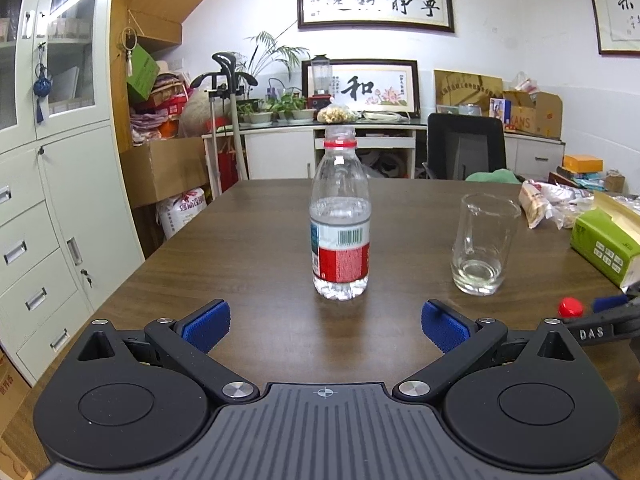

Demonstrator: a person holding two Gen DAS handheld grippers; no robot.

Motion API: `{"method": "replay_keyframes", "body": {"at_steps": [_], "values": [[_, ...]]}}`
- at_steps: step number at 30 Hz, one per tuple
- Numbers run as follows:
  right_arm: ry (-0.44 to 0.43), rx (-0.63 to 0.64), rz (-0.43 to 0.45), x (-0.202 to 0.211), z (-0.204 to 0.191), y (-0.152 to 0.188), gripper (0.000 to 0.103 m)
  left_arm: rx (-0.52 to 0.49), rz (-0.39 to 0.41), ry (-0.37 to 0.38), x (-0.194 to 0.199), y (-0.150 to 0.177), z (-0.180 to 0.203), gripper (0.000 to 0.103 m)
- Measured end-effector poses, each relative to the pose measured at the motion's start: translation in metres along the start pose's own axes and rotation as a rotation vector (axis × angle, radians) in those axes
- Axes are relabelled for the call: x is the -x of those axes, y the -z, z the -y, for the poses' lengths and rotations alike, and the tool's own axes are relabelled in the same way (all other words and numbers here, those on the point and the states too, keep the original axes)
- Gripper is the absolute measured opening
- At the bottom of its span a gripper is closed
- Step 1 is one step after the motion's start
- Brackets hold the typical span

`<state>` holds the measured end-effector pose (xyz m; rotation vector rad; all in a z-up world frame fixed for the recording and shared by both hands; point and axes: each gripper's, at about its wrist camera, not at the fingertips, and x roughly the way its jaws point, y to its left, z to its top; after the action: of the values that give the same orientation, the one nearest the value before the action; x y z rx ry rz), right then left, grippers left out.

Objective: Unscrew bottle cap and pour
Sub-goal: 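Move the right gripper toward the red cap while the left gripper approaches the water bottle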

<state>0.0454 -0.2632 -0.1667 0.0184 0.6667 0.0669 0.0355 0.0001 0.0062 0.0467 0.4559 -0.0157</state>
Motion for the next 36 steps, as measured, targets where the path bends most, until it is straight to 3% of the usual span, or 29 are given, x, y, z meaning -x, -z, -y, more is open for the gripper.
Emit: {"method": "replay_keyframes", "body": {"at_steps": [9,12,15,16,17,24,36], "values": [[0.018,0.025,-0.001,0.005,0.001,0.003,0.1,0.049,0.013,0.011,-0.027,-0.027,-0.015,0.103],[0.029,0.046,0.014,0.008,0.0,0.004,0.094,0.071,0.008,0.003,-0.043,-0.037,-0.02,0.103],[0.01,0.04,0.03,0.013,0.007,0.004,0.07,0.065,0.014,-0.011,-0.054,-0.041,-0.02,0.103],[0.005,0.037,0.033,0.013,0.008,0.004,0.052,0.06,0.012,-0.008,-0.058,-0.041,-0.02,0.103],[0.003,0.039,0.035,0.012,0.008,0.003,0.045,0.058,0.012,-0.002,-0.06,-0.039,-0.02,0.103],[0.01,0.057,0.042,0.013,0.014,0.003,0.046,0.05,-0.003,0.015,-0.077,-0.034,-0.021,0.103],[-0.004,0.099,0.05,0.005,0.011,-0.003,0.045,0.048,-0.011,-0.025,-0.1,-0.025,-0.026,0.103]]}}
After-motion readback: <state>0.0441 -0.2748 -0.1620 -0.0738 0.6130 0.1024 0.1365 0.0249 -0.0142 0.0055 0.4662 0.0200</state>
